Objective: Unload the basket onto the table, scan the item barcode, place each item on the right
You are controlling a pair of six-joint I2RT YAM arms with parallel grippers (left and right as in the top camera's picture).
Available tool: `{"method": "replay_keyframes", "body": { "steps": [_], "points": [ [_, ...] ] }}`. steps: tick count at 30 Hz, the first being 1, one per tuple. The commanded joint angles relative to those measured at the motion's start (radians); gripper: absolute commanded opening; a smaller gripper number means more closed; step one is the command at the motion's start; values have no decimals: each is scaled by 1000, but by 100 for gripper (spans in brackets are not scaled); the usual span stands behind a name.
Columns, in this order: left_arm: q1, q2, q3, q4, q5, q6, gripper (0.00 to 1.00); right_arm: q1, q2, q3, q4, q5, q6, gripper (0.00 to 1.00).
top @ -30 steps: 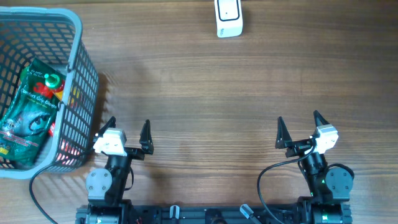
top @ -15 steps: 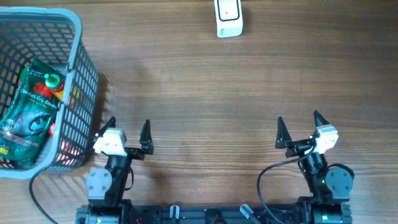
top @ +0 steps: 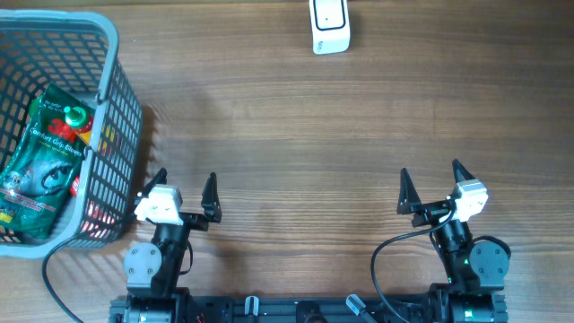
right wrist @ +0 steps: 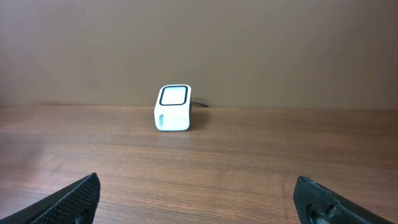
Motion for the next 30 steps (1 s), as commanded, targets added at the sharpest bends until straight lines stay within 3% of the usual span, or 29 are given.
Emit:
{"method": "replay_keyframes", "body": {
  "steps": [1, 22, 30],
  "points": [
    [-5, 0, -5, -4, -10, 12, 100, 5, -11, -1, 3, 13, -10, 100],
    [-5, 0, -5, 18, 39, 0, 100, 5, -11, -1, 3, 13, -10, 100],
    [-5, 1, 71, 36, 104, -132, 100, 5, -11, -1, 3, 13, -9, 100]
  ]
}}
